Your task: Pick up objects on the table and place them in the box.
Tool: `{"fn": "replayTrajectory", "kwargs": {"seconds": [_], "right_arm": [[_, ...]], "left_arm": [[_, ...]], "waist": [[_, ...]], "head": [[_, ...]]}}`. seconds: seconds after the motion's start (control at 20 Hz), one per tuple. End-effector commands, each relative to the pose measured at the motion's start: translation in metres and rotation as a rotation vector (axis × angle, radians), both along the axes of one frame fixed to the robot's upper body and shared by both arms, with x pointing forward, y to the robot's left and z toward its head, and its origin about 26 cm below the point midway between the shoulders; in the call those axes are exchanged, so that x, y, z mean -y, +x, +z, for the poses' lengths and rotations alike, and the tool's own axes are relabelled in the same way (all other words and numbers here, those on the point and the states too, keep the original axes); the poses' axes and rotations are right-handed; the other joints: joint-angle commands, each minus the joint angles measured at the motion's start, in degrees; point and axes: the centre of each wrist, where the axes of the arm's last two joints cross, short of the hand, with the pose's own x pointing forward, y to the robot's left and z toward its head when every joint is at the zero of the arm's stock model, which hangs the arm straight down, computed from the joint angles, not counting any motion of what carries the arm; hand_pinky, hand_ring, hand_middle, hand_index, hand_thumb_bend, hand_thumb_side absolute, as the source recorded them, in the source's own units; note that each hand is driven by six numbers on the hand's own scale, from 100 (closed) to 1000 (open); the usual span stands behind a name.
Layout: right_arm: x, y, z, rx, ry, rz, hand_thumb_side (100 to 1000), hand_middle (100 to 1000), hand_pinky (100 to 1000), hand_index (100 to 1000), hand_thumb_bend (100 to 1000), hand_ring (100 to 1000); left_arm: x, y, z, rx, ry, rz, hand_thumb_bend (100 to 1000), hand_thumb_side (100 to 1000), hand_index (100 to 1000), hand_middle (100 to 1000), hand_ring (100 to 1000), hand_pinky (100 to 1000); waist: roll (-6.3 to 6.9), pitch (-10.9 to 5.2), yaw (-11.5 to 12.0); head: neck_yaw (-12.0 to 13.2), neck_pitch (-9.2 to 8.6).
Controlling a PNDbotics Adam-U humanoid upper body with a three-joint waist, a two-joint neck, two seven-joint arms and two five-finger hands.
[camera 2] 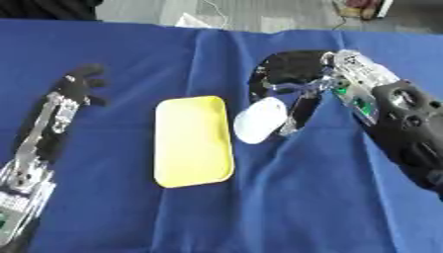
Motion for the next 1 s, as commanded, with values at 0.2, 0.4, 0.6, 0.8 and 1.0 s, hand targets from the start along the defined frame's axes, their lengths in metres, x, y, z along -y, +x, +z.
{"fn": "replayTrajectory", "kwargs": {"seconds": [0.2, 0.4, 0.6, 0.8, 1.0], "right_arm": [[-0.012, 0.002, 0.02, 0.007, -0.027, 0.057, 387, 462, 690, 555, 625, 528], [-0.022, 0.007, 0.023, 0.013, 0.012, 0.041, 384, 461, 689, 553, 628, 527], [-0.032, 0.015, 0.023, 0.015, 0.041, 0.022, 382, 460, 687, 551, 630, 526], [-0.04, 0.023, 0.015, 0.01, 0.058, -0.007, 379, 460, 685, 551, 633, 526], [-0.045, 0.031, 0.004, 0.003, 0.066, -0.035, 377, 459, 683, 551, 633, 525]], "left_arm": [[-0.002, 0.0, 0.008, 0.024, 0.009, -0.007, 467, 933, 909, 852, 791, 646], [-0.002, 0.0, 0.008, 0.028, 0.005, -0.005, 467, 933, 909, 853, 791, 646], [-0.001, 0.0, 0.009, 0.032, 0.001, -0.005, 467, 932, 909, 853, 792, 646], [0.001, 0.001, 0.01, 0.034, -0.005, -0.009, 468, 933, 909, 853, 791, 646], [0.003, 0.001, 0.011, 0.038, -0.011, -0.017, 468, 933, 909, 853, 792, 646]], "waist": [[0.31, -0.7, 0.07], [0.42, -0.64, 0.3], [0.58, -0.46, 0.56], [0.78, -0.23, 0.88], [1.16, -0.01, 1.33]], "head": [[0.07, -0.86], [-0.25, -0.92], [-0.68, -1.03], [-1.13, -1.12], [-1.57, -1.16]]}}
